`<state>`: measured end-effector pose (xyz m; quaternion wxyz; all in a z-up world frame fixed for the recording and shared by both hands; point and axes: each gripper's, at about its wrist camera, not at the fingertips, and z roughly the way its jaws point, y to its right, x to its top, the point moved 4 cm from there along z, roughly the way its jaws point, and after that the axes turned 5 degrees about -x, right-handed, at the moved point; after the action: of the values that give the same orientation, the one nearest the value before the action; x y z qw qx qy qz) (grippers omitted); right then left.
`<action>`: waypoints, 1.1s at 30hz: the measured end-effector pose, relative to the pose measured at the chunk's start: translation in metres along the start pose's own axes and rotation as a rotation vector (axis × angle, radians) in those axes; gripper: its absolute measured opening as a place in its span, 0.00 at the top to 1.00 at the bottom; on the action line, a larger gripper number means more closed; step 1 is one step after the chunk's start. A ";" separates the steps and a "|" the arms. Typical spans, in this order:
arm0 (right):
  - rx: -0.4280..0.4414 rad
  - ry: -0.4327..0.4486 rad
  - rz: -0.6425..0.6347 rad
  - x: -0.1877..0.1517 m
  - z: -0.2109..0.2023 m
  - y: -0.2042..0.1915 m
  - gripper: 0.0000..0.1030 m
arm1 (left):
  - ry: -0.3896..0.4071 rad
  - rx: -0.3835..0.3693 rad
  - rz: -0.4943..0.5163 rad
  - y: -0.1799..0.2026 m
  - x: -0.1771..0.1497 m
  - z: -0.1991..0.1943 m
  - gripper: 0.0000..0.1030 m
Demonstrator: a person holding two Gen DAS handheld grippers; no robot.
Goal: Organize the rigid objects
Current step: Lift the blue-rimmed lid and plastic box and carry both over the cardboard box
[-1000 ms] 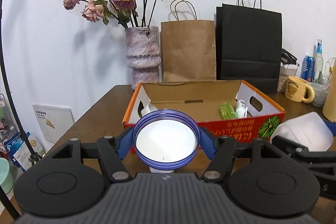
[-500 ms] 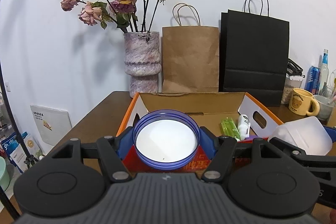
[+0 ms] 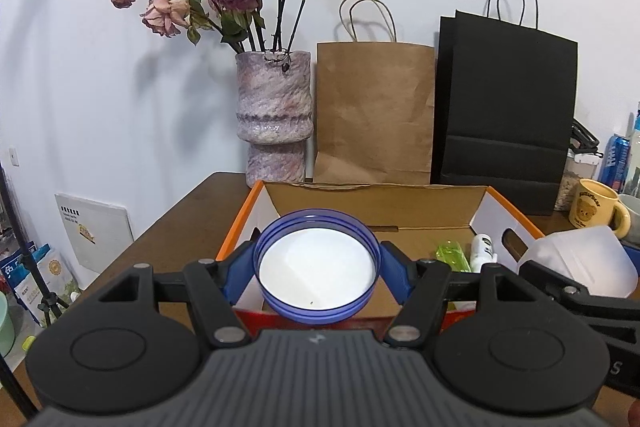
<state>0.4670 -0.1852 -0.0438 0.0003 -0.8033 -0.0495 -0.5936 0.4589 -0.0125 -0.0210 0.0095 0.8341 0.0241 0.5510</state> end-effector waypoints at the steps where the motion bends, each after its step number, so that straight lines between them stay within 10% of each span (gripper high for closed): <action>1: 0.000 0.000 0.002 0.000 0.003 0.001 0.21 | -0.003 0.002 -0.001 -0.001 0.001 0.003 0.34; 33: 0.030 -0.017 -0.017 0.022 0.092 -0.006 0.21 | -0.024 0.028 0.018 0.000 0.023 0.079 0.34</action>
<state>0.5606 -0.1724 -0.0507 0.0070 -0.8076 -0.0654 -0.5861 0.5408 -0.0104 -0.0315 -0.0071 0.8408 0.0240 0.5408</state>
